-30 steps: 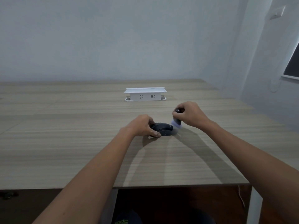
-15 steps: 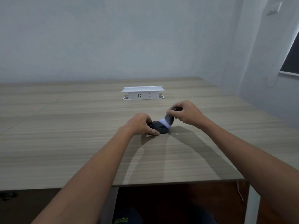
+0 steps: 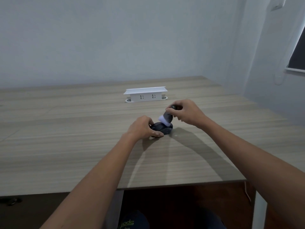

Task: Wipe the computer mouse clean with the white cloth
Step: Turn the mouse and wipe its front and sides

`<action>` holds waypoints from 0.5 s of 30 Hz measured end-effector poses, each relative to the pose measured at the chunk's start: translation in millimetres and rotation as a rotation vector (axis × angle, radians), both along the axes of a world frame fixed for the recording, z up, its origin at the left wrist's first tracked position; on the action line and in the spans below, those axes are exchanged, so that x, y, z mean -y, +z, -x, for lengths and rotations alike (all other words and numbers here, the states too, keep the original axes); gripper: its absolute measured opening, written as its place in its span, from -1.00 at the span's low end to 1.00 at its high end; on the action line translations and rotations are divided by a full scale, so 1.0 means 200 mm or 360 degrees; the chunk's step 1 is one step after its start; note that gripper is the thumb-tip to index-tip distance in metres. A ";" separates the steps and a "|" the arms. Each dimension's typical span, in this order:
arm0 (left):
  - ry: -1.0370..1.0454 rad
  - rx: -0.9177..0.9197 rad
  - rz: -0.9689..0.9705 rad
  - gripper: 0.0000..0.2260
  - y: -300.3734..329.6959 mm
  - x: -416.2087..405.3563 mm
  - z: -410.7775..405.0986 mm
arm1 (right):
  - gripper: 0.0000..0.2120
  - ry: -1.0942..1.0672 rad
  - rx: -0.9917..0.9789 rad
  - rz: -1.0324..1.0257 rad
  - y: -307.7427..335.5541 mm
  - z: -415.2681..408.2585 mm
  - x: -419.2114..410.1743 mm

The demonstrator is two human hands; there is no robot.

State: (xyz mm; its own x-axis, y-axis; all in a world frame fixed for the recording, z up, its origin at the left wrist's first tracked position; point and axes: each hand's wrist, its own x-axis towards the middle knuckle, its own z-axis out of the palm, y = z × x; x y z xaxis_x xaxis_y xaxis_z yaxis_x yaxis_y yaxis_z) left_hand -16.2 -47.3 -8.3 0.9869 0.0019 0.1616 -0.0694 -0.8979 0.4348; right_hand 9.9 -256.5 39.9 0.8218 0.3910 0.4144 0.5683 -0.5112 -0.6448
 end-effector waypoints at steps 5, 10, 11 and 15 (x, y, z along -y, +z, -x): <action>0.0056 -0.0011 0.0019 -0.37 -0.01 0.00 0.00 | -0.88 -0.0196 0.0087 0.0197 -0.02 -0.05 0.01; -0.0091 -0.0141 0.0073 -0.36 0.01 -0.02 -0.02 | -0.89 -0.0059 0.0065 0.0141 -0.02 -0.03 0.02; -0.0147 -0.0148 0.0104 -0.41 0.02 -0.03 -0.02 | -0.89 -0.0050 0.0050 0.0153 -0.03 -0.03 0.02; -0.0262 -0.0110 0.0134 -0.66 0.03 -0.04 -0.03 | -0.87 -0.0181 0.0081 0.0050 -0.08 -0.04 0.05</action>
State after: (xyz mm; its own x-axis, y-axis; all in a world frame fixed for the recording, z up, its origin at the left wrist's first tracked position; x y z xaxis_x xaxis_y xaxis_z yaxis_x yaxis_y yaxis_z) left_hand -10.0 -39.5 -2.2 0.9837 -0.1500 0.0995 -0.1800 -0.8370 0.5168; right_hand 18.1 -266.1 24.4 0.8398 0.3100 0.4458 0.5372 -0.5937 -0.5991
